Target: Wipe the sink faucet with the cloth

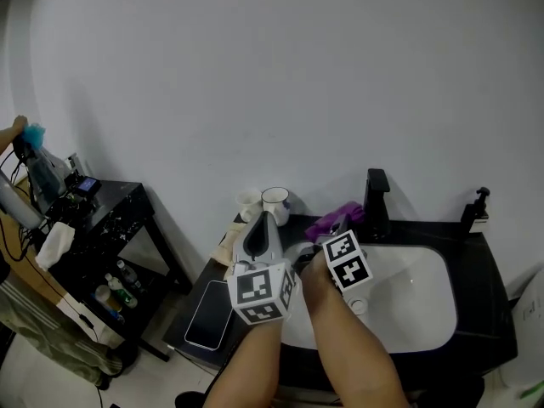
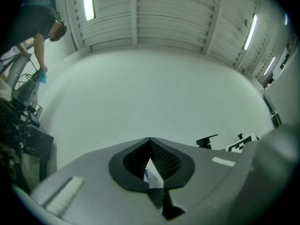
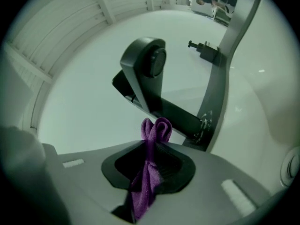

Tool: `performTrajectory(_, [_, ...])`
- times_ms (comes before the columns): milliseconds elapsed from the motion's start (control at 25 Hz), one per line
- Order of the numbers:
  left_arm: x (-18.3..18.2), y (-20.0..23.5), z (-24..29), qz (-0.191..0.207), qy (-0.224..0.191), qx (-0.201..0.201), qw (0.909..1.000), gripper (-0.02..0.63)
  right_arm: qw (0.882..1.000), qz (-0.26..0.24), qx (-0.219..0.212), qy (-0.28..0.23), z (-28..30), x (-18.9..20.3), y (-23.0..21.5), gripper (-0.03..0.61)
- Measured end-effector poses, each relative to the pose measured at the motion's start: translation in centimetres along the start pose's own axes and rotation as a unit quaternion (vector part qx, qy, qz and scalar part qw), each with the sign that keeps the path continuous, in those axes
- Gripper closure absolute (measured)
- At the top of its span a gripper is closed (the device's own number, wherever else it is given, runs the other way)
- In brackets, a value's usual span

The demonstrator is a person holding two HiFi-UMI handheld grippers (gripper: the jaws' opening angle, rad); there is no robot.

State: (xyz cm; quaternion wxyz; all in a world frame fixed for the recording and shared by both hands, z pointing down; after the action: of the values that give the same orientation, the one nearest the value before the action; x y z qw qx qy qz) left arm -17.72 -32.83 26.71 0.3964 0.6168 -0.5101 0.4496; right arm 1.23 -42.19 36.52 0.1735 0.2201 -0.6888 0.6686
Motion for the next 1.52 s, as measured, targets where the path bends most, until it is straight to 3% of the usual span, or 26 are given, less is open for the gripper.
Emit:
performTrajectory(200, [0.4,0.0,0.5,0.006,0.008,0.002,0.9999,0.597,1.0,0.014,0.017,0.016,-0.6,1.0,-1.0,0.523])
performTrajectory(280, [0.5,0.1,0.5,0.008,0.01,0.0,0.9999,0.597,1.0,-0.013,0.003,0.023,-1.2,1.3,0.0,0.523])
performTrajectory(360, [0.7,0.3,0.4,0.008,0.013,-0.004,0.9999,0.597,0.996,-0.078,-0.031,0.028,-2.0,1.5,2.1,0.523])
performTrajectory(480, [0.8,0.4,0.3,0.005,0.014,-0.007,0.9999,0.597,0.97,-0.221,-0.093,0.031,-3.4,1.5,5.9,0.522])
performTrajectory(680, [0.7,0.3,0.4,0.012,0.012,-0.006,0.9998,0.597,0.899,-0.401,-0.178,0.006,-5.8,-0.2,10.0,0.522])
performTrajectory(800, [0.9,-0.4,0.7,0.024,0.02,0.012,0.9995,0.597,0.86,-0.459,-0.225,-0.011,-7.9,-2.4,11.7,0.52])
performTrajectory(920, [1.6,-2.0,1.1,0.053,0.036,0.037,0.9972,0.597,0.839,-0.478,-0.258,-0.021,-10.1,-5.3,12.5,0.518])
performTrajectory(1040, [3.0,-3.5,1.5,0.069,0.076,0.052,0.9933,0.597,0.813,-0.52,-0.262,-0.016,-12.2,-7.7,11.6,0.518])
performTrajectory(1400, [5.0,-8.4,1.8,0.086,0.122,0.112,0.9824,0.597,0.784,-0.587,-0.201,-0.004,-13.4,-13.3,2.7,0.518])
performTrajectory(1480, [4.8,-8.9,1.7,0.081,0.122,0.117,0.9823,0.597,0.784,-0.592,-0.185,0.004,-12.9,-13.8,0.6,0.518])
performTrajectory(1520, [4.6,-9.1,1.6,0.061,0.121,0.122,0.9833,0.597,0.79,-0.587,-0.177,0.007,-12.6,-14.1,-0.2,0.518])
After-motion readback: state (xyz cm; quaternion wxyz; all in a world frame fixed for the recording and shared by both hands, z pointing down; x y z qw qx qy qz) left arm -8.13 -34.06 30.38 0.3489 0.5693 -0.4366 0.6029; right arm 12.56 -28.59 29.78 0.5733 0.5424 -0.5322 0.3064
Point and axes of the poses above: the fingertips, and each gripper's own axes: z forward along the fingers, y to its left, x out of its underside, the point moved 4 cm from there along -z, backward along the fingers, and after that the axes turned 6 degrees about y, right-handed, at the moved point
